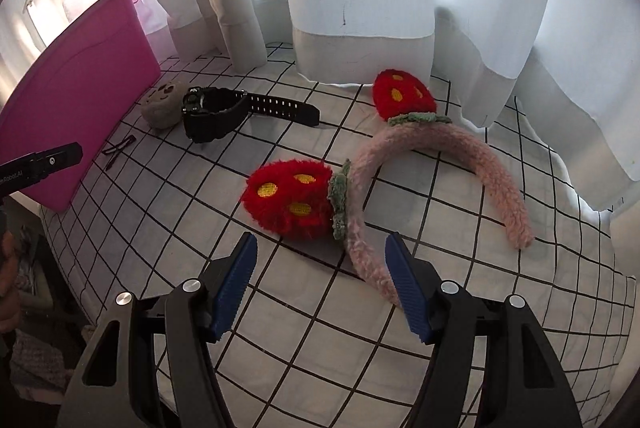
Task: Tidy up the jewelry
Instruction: 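Move both tools back toward the remaining items on the table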
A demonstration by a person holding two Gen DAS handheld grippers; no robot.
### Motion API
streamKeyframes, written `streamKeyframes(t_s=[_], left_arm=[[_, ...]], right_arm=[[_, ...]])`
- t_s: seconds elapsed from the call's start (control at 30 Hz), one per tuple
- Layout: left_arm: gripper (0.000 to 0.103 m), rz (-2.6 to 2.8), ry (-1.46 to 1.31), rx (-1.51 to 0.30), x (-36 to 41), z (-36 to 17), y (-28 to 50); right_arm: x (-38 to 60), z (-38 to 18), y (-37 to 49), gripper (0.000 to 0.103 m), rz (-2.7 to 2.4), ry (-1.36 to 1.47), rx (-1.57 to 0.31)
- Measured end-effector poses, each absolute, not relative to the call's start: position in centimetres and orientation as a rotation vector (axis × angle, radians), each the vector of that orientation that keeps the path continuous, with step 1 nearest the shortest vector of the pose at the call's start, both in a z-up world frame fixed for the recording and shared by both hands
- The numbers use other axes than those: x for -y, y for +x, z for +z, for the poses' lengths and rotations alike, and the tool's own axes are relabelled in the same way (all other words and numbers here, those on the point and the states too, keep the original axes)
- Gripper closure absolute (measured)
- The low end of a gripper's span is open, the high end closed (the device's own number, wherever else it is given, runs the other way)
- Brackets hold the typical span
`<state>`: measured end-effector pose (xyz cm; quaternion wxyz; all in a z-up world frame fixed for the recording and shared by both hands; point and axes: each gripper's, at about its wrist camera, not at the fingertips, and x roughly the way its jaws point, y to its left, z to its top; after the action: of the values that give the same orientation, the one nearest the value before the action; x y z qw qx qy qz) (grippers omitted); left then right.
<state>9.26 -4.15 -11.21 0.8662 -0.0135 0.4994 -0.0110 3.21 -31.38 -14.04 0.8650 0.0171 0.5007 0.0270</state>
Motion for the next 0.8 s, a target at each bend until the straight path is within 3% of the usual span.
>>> streamKeyframes(t_s=[0.33, 0.47, 0.8], left_arm=[[0.011, 0.024, -0.015, -1.108, 3.6, -15.7, 11.9], [0.011, 0.024, -0.017, -1.12, 3.3, -16.7, 13.2], [0.011, 0.019, -0.057, -1.141, 2.3, -18.3, 16.3]], right_arm=[[30.9, -18.1, 5.5, 0.039, -0.036, -0.027, -1.131], [31.2, -18.4, 6.3, 0.033, -0.055, -0.002, -1.118], [29.9, -18.6, 7.6, 0.031, -0.062, 0.01, -1.097]])
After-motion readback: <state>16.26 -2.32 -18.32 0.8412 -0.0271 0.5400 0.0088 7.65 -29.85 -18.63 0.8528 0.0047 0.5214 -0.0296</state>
